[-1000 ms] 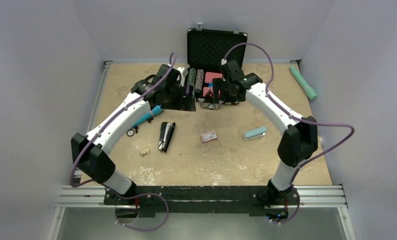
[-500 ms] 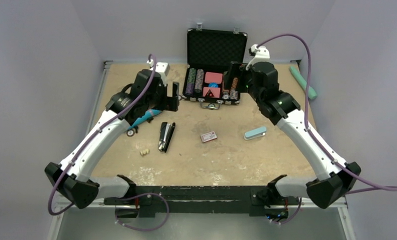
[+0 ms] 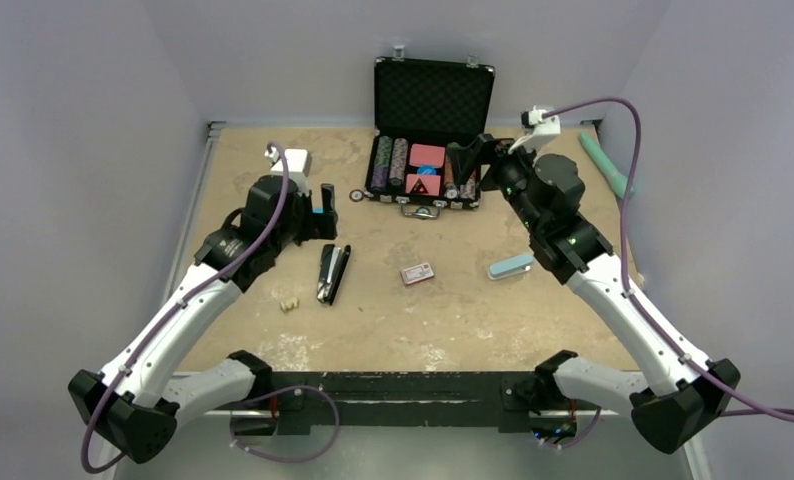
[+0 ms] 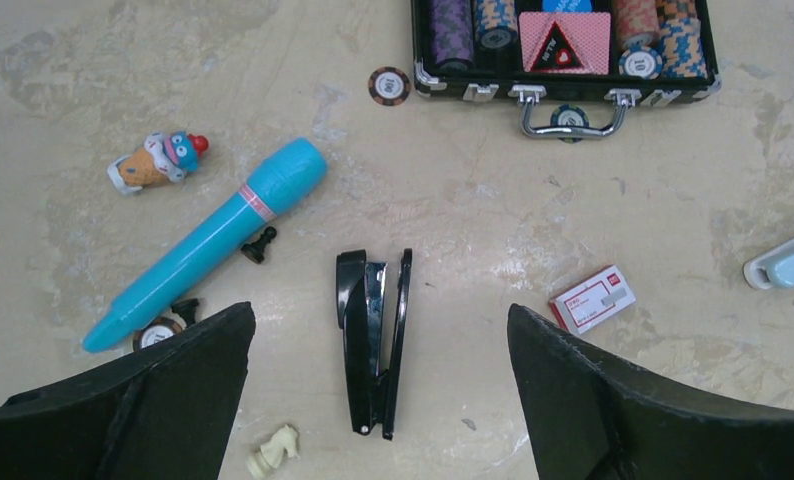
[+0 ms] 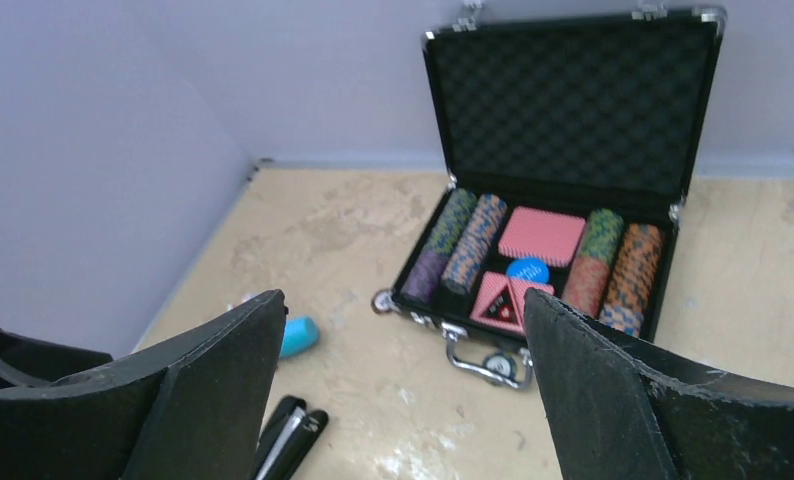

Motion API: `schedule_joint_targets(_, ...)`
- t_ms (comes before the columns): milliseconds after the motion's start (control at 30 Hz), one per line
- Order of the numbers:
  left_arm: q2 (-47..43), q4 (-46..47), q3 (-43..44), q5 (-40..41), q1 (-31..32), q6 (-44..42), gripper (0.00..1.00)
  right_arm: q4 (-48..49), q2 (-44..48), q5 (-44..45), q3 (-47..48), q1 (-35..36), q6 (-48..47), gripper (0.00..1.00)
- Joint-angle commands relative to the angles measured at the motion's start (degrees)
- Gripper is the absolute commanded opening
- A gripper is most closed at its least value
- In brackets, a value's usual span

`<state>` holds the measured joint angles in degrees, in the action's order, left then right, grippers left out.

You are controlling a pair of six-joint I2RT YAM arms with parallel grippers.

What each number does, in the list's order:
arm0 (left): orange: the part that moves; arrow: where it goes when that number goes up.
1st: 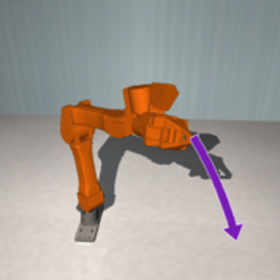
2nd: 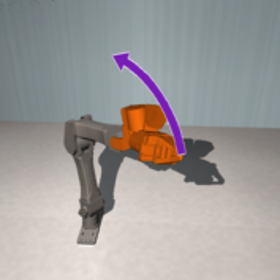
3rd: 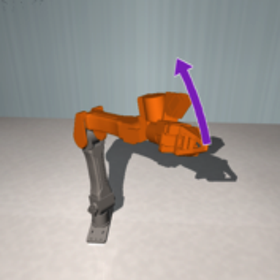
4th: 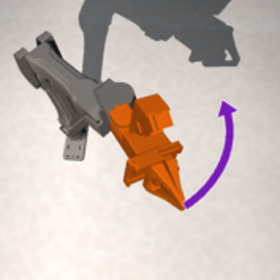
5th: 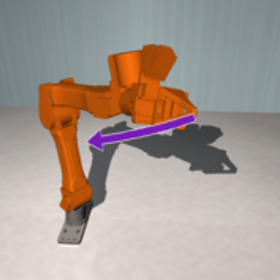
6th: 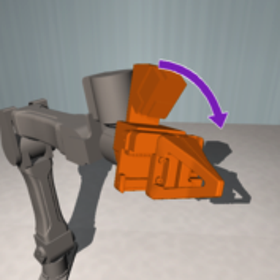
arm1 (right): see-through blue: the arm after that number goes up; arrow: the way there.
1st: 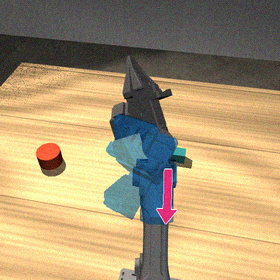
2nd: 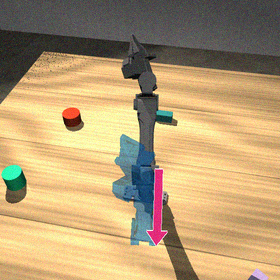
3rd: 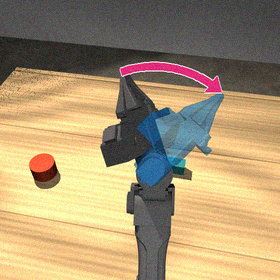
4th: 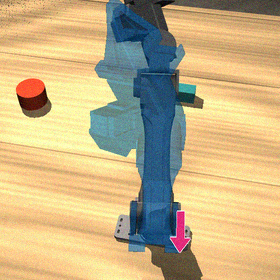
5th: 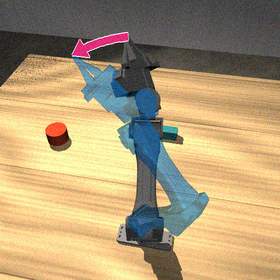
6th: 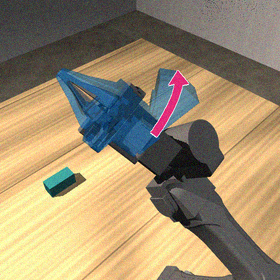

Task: Unload the staples from the stapler

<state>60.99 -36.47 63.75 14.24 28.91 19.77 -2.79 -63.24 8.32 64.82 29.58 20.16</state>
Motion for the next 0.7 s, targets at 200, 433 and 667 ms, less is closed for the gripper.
schedule_joint_targets(200, -6.32, 16.62, -8.89, 3.93, -0.17, -3.46, 1.0, 4.59, 4.08, -2.45, -2.11, 0.05, 0.32, 0.93)
schedule_joint_targets(433, -4.64, 16.78, -8.49, 3.19, -0.17, -0.73, 1.0, 0.19, 4.31, -1.6, -3.2, 0.01, 3.36, 0.93)
schedule_joint_targets(667, -4.71, 15.58, -8.33, 5.18, -0.16, -1.11, 1.0, 0.46, 4.49, -2.79, -3.81, 0.03, 3.78, 0.92)
